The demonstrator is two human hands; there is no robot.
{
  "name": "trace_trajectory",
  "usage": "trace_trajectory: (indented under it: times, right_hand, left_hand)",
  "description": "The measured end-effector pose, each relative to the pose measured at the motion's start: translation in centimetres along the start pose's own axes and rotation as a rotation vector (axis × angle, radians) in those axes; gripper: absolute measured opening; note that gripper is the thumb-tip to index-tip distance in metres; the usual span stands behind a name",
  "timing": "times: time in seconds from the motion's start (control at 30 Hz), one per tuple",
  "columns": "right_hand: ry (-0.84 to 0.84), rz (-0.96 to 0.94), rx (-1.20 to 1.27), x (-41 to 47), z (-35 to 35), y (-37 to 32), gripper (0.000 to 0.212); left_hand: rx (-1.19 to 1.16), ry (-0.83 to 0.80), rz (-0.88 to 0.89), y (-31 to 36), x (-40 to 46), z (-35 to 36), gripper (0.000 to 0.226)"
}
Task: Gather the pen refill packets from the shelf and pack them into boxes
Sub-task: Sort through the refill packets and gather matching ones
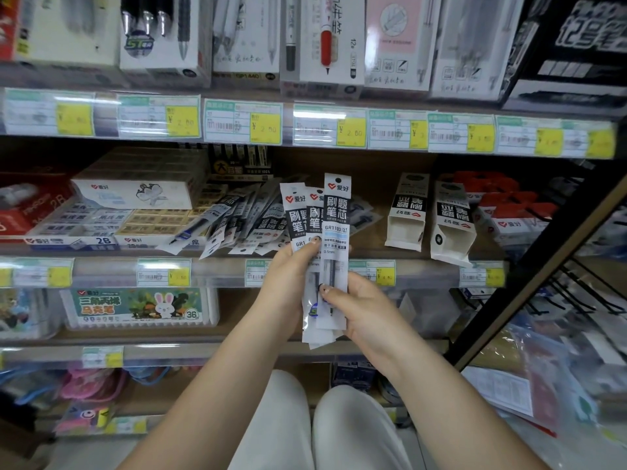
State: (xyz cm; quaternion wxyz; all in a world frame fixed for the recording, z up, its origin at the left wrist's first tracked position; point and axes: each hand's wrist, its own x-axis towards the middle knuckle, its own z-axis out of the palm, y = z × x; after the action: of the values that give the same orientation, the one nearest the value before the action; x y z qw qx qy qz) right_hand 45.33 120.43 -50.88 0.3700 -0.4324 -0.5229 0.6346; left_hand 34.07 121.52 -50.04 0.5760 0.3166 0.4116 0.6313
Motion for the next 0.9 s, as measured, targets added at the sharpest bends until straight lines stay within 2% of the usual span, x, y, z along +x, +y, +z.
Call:
trace_trajectory:
  times: [0.2, 0.43, 0.73, 0.9]
  right_hand:
    - [0.028, -0.012, -0.036, 0.01, 0.1, 0.08, 0.025]
    - [0.055, -0.032, -0.012, 0.11, 0.07, -0.1, 0.027]
    - [0.047, -0.016, 0.019, 0.12, 0.09, 0.1, 0.025]
    - [0.058, -0.037, 0.016, 0.2, -0.01, 0.22, 0.027]
  left_hand:
    - [0.019, -0.031, -0.026, -0.1, -0.13, 0.01, 0.023]
    - [-0.043, 0.058, -0.127, -0.08, 0.09, 0.09, 0.036]
    - [0.085, 0.034, -0.03, -0.38, -0.06, -0.02, 0.027]
    - [0.108, 0.037, -0.037, -0.44, -0.13, -0.1, 0.026]
